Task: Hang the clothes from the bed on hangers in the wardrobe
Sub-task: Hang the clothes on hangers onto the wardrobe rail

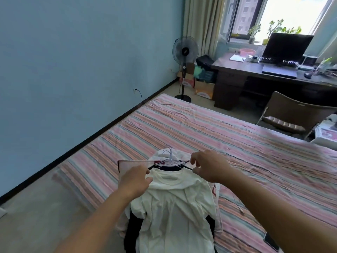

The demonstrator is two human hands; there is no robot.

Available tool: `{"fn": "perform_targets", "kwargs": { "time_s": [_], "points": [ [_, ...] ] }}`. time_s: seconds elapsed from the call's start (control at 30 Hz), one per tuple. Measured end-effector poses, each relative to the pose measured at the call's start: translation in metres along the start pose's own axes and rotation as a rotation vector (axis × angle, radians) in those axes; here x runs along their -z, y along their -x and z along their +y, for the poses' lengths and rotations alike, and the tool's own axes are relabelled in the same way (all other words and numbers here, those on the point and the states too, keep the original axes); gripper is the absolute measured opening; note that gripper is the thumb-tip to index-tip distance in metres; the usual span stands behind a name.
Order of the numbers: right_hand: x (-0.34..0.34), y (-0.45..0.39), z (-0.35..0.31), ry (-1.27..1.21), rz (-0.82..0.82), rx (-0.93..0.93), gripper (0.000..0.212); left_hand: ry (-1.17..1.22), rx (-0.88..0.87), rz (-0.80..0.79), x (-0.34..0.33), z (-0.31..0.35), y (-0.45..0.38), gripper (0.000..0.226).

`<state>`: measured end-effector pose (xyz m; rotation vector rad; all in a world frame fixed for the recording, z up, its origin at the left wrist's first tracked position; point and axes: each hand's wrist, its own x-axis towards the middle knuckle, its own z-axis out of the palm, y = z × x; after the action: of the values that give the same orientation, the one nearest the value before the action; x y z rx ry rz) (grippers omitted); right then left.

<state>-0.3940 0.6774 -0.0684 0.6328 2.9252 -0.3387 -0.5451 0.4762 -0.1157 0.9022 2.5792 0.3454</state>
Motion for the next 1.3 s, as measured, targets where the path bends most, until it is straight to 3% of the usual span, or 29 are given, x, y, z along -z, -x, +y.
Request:
{"fn": "perform_targets", "kwargs": {
  "time_s": [0.23, 0.63, 0.8, 1.07, 1.2, 1.3],
  "points": [
    [-0.050, -0.065, 0.056, -0.045, -0.046, -0.066, 0.022, 0.014, 0.056, -0.122, -0.052, -0.007, -0.082, 0.048],
    [-0.178, -0.184, 0.122, -0.172, -0.073, -0.160, 0.012, -0.004, 0.198, -0.157, -0.133, -0.037, -0.202, 0.041],
    [-0.238, -0.209, 0.149, -0.265, -0.130, -0.241, 0.023, -0.020, 0.255, -0.200, -0.164, -0.057, -0.240, 0.039],
    [-0.291, -0.245, 0.168, -0.284, -0.169, -0.286, 0.025, -0.170, 0.218, -0.199, -0.216, -0.070, -0.288, 0.028],
    [-0.309, -0.257, 0.167, -0.253, -0.224, -0.240, 0.029, -0.184, 0.237, -0.109, -0.231, -0.077, -0.303, 0.034],
    [-0.322, -0.264, 0.164, -0.233, -0.226, -0.244, 0.023, -0.195, 0.247, -0.066, -0.236, -0.084, -0.309, 0.026]
  ]
}}
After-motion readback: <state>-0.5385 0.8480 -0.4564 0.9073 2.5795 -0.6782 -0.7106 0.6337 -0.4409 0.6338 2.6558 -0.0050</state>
